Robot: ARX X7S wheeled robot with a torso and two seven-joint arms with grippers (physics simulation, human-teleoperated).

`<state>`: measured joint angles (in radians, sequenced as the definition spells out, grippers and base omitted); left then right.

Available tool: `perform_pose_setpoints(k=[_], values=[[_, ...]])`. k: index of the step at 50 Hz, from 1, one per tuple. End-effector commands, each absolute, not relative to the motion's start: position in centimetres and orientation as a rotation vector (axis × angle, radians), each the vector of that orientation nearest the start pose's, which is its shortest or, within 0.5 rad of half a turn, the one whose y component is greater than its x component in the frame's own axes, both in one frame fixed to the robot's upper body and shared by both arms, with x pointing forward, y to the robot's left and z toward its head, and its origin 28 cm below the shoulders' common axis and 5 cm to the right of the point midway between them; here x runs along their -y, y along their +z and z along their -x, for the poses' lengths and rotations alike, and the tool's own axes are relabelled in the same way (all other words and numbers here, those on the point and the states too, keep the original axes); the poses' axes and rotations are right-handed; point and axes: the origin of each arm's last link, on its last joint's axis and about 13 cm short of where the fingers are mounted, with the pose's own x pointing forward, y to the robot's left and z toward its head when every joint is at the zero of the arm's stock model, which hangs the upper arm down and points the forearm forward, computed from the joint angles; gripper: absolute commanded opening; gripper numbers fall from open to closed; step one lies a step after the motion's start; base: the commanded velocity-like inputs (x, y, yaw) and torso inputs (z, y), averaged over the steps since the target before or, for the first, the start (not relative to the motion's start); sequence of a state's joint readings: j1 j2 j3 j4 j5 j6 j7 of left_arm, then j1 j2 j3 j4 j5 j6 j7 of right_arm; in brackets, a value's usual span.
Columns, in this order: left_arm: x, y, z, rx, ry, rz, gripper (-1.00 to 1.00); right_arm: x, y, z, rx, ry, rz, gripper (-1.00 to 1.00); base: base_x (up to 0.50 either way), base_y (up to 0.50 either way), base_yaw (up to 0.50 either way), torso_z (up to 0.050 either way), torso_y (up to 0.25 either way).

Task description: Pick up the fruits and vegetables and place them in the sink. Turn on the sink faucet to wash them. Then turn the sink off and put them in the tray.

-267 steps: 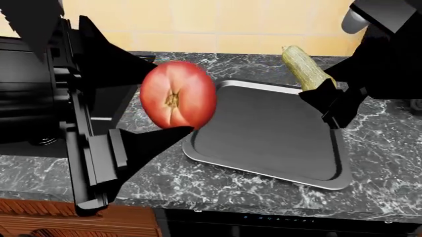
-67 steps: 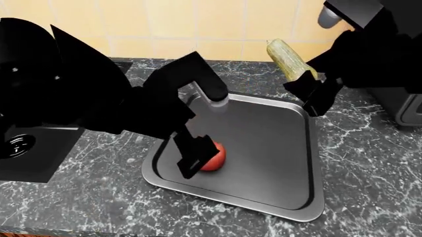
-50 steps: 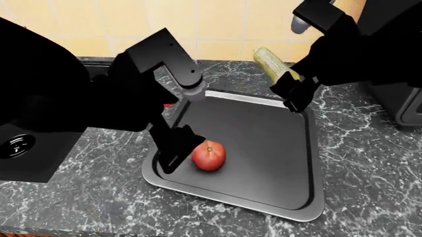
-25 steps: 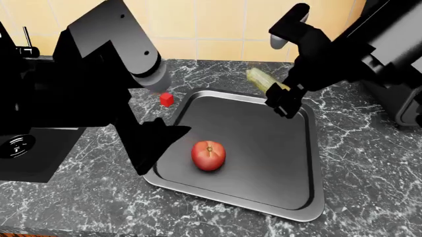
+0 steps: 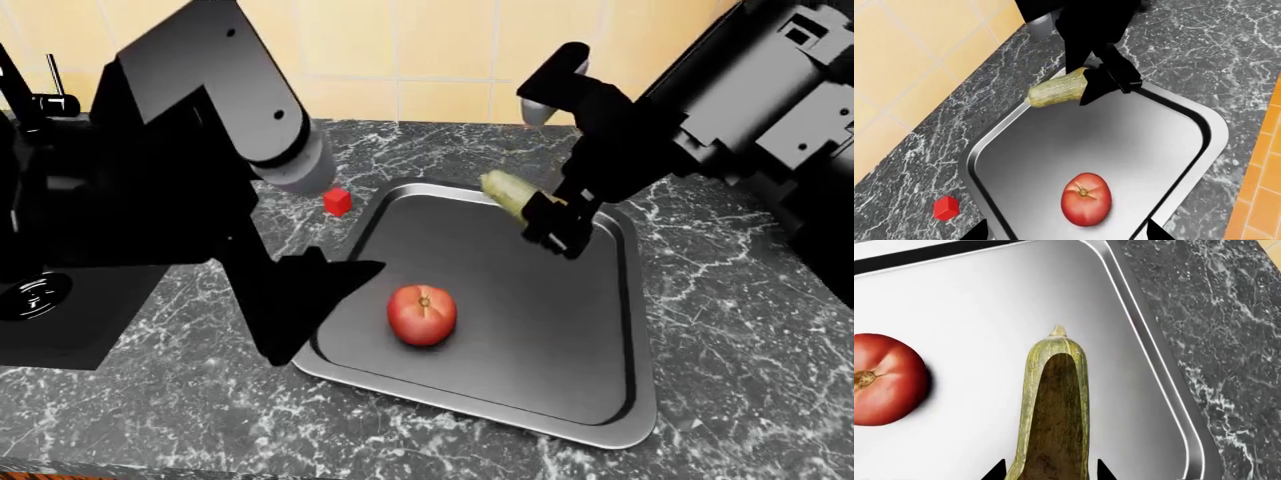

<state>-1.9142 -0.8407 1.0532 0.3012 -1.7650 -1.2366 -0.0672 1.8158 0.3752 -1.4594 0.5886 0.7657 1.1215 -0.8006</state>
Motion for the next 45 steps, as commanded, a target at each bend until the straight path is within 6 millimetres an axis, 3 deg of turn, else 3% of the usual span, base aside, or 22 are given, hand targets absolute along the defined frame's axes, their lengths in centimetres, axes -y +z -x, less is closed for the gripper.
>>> perform_pose_setpoints(k=[1, 45], values=[[-24.2, 36.8, -22.3, -0.355, -0.890, -0.560, 1.00, 13.8, 33.6, -38.0, -0.842, 0.725, 0.651, -1.00, 0.00, 0.00, 0.00, 0.000, 0.010], [-24.0, 36.6, -22.4, -0.358, -0.897, -0.559, 1.00, 12.9, 30.7, -38.3, -0.967, 0.784, 0.699, -1.00, 0.00, 0.00, 0.00, 0.001, 0.001]])
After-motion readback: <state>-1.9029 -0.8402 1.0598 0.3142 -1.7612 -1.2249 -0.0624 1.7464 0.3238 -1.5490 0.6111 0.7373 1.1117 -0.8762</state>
